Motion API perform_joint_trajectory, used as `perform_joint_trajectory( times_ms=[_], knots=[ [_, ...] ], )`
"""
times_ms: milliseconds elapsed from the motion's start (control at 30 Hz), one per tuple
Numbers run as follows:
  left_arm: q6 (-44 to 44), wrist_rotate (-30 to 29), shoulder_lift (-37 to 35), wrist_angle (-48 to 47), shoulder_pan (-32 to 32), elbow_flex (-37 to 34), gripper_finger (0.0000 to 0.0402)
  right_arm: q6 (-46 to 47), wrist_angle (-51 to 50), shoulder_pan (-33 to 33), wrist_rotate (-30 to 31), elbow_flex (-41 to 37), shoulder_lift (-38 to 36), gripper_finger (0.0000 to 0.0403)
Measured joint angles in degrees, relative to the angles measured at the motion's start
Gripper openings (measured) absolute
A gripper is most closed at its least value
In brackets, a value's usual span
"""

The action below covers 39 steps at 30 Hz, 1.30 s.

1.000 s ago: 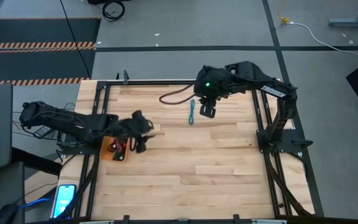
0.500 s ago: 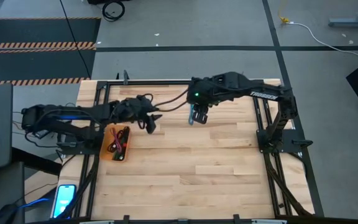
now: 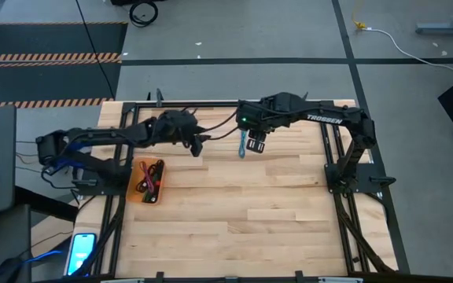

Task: Pick and place USB-C Cables
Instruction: Put the blue USB cable into the orange bin

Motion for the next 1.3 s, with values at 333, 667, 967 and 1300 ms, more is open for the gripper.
perform_joint_trajectory(
  times_ms=[333,667,967,1300],
  knots=[
    [7.8,5.9,8.7,-7.6,4.6,10.0,0.0171,-1.9,2.7,-1.6,-0.9,-3.8,0.0,0.0148],
    [23.4,4.0,6.7,-22.5,6.3,18.8,0.0171,-2.6,21.8,-4.5,-7.5,-14.8,0.0,0.0148],
    [22.6,4.2,-10.9,-19.6,6.0,14.2,0.0171,11.5,33.6,-9.4,-10.4,-22.7,0.0,0.0148],
    [16.6,7.8,-22.9,-8.5,1.7,0.2,0.0171,20.3,42.5,-11.8,-13.3,-29.5,0.0,0.0136]
  ],
)
